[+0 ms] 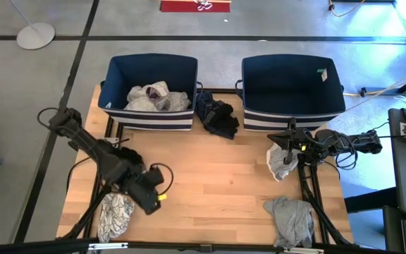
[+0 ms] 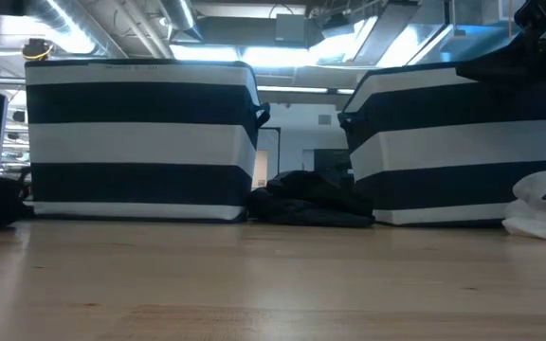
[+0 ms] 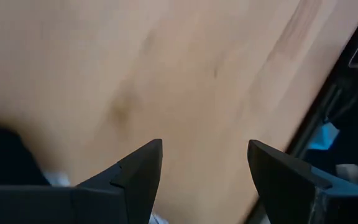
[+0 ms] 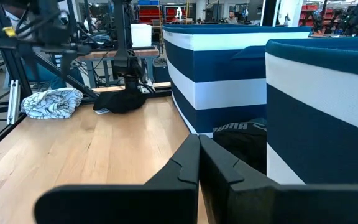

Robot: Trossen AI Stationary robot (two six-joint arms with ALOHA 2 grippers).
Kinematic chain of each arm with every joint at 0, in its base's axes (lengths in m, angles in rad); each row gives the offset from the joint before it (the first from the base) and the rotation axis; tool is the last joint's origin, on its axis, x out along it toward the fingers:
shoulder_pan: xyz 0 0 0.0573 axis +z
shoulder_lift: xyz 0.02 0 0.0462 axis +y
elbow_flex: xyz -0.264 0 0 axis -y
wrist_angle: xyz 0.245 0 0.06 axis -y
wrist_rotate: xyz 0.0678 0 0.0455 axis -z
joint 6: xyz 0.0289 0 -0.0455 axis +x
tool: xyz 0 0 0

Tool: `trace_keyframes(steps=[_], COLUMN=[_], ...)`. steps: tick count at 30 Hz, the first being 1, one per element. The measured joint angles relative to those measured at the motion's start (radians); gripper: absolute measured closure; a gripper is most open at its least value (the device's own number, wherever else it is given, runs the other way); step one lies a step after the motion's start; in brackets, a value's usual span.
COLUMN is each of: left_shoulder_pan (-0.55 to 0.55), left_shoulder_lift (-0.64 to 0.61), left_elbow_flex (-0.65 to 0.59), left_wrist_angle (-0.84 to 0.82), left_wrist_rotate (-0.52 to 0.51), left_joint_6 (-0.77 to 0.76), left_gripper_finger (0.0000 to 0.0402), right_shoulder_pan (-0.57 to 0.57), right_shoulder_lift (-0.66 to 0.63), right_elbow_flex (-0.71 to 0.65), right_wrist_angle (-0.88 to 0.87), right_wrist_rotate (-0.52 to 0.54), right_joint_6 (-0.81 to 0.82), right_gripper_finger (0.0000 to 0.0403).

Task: Sort clothes
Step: Put the white shirt into the left blue bin

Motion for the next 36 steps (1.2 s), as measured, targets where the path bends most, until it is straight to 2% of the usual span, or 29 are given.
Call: trace_keyframes(steps=[8,16,20,23,27,36], left_shoulder_pan=[-0.147,-0.281,-0.335,-0.362,-0.378,-0.380], left_shoulder_lift=[0.037,0.054,0.089,0.120,0.158,0.255], left_elbow_flex=[0.000,0.000,0.000,0.000,0.000,0.000], left_wrist_angle=[-0.016,-0.043,-0.075,-0.074,-0.084,-0.081], left_wrist_rotate=[0.127,0.132,0.231,0.282,0.284,0.284], left_joint_6=[-0.421,-0.734,-0.857,-0.902,-0.926,-0.840], left_gripper_finger=[0.0176,0.0176,0.0176,0.0176,0.0176,0.0176], right_shoulder_pan=[0.000,0.000,0.000,0.000,0.000,0.000], right_shoulder_lift=[0.000,0.000,0.000,0.000,0.000,0.000], right_elbow_flex=[0.000,0.000,0.000,0.000,0.000,0.000], right_wrist_angle=[0.001,0.001,0.001,0.002,0.002,0.002], right_wrist_rotate=[0.000,-0.010,-0.019,-0.019,-0.019,-0.019], right_joint_6=[0.001,0.003,0.003,0.003,0.003,0.003], right_gripper_finger=[0.0395,0.0395,0.0395,0.0395,0.0395,0.0395])
